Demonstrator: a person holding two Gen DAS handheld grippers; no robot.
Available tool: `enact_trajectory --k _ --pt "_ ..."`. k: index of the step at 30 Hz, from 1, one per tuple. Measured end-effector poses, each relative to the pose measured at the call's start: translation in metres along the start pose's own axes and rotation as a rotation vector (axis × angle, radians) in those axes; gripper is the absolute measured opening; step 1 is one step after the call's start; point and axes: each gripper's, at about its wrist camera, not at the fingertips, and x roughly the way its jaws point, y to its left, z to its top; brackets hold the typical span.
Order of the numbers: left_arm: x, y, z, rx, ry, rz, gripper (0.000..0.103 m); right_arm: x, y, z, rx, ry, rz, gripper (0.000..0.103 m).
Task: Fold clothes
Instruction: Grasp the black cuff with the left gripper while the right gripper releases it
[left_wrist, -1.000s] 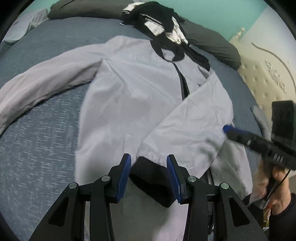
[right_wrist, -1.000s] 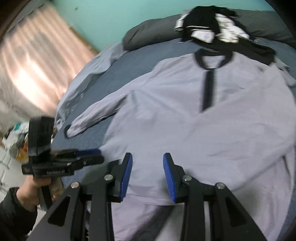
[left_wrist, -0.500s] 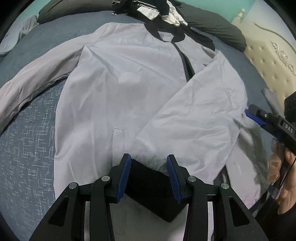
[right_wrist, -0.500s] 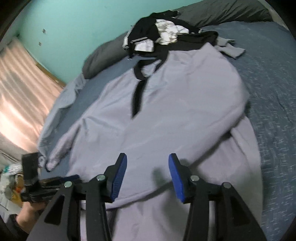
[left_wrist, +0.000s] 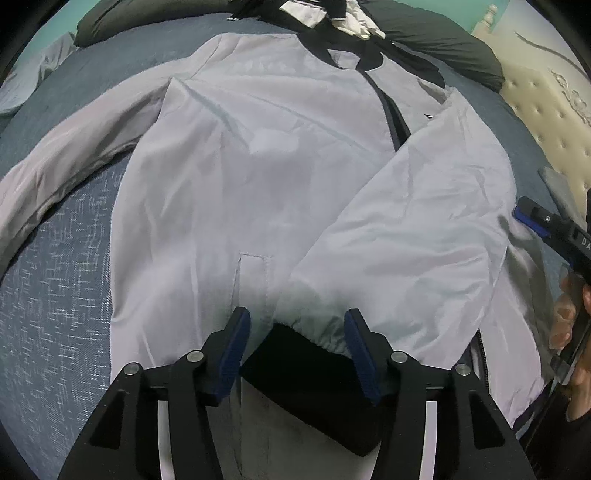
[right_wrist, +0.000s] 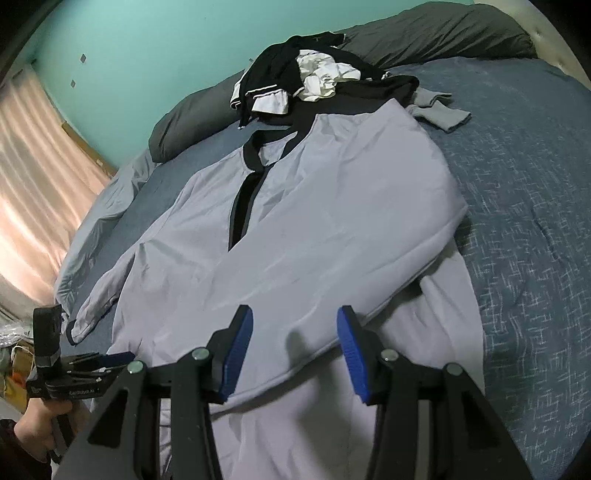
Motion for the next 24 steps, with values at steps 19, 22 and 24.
enact_trajectory --k 19,22,24 --pt "0.027 -0.006 0.006 0.006 0.082 -0.010 0.095 0.003 -0.010 0.008 0.061 -0.019 0.041 0.048" --pt "0.030 -0.009 0.008 0.011 0.093 0.001 0.100 0.002 -0.011 0.009 0.067 -0.022 0.044 0.048" --pt "0.030 -0.009 0.009 0.006 0.096 0.005 0.102 0.002 -0.013 0.009 0.075 -0.023 0.046 0.048"
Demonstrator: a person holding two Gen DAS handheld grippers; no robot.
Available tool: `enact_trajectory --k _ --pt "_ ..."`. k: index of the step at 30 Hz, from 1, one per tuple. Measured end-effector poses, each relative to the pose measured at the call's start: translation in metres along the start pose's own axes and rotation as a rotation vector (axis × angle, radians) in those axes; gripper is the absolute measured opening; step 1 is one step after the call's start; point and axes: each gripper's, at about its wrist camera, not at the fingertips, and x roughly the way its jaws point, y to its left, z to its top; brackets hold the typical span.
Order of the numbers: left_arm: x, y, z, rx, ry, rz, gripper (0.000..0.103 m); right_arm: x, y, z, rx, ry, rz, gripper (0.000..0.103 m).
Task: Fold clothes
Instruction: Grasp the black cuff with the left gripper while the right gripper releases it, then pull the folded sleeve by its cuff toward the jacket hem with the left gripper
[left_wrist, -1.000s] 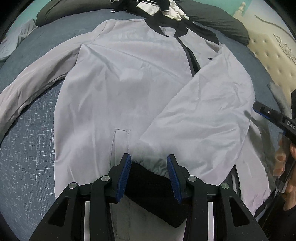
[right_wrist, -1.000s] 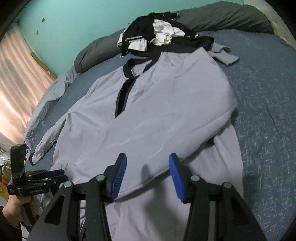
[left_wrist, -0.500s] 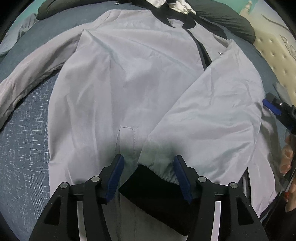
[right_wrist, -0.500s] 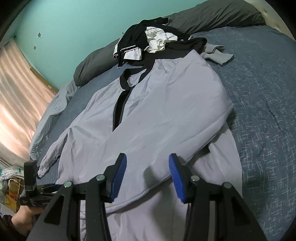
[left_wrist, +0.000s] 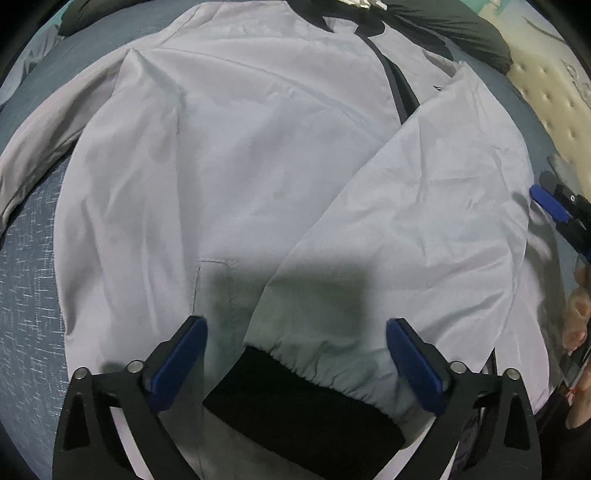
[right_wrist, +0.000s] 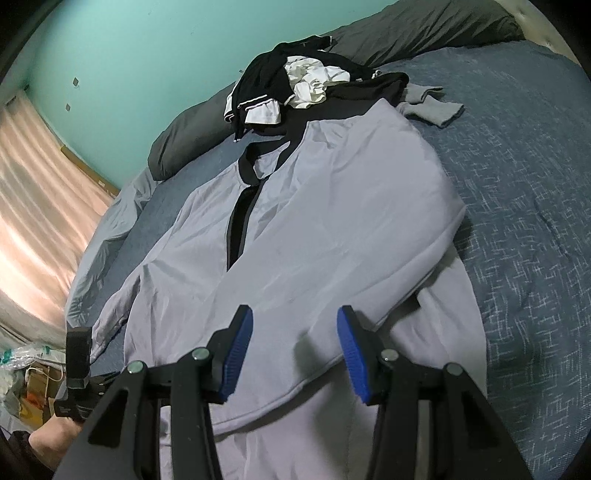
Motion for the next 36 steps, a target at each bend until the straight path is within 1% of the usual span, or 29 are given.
enact_trajectory --k 6,16,23,27,30,36 --pt "-0.001 0.000 0.001 0.002 0.014 0.014 0.102 -0.002 0.000 0.001 0.009 -0.003 0.015 0.048" --pt "0.010 0.002 0.007 -0.010 0.076 0.026 0.103 -0.003 -0.006 0.002 0.048 -0.010 0.032 0.048" --pt "0.016 -0.001 0.015 -0.016 0.128 0.063 0.103 -0.004 -0.005 0.002 0.051 -0.012 0.039 0.048" --pt "0.019 -0.003 0.017 -0.003 0.144 0.086 0.103 -0.004 -0.004 0.002 0.051 -0.011 0.044 0.048" --pt "0.019 -0.002 0.020 -0.016 0.161 0.089 0.103 -0.004 -0.005 0.003 0.058 -0.013 0.046 0.048" --pt "0.013 -0.004 0.019 0.002 0.153 0.099 0.103 -0.004 -0.008 0.003 0.075 -0.014 0.049 0.048"
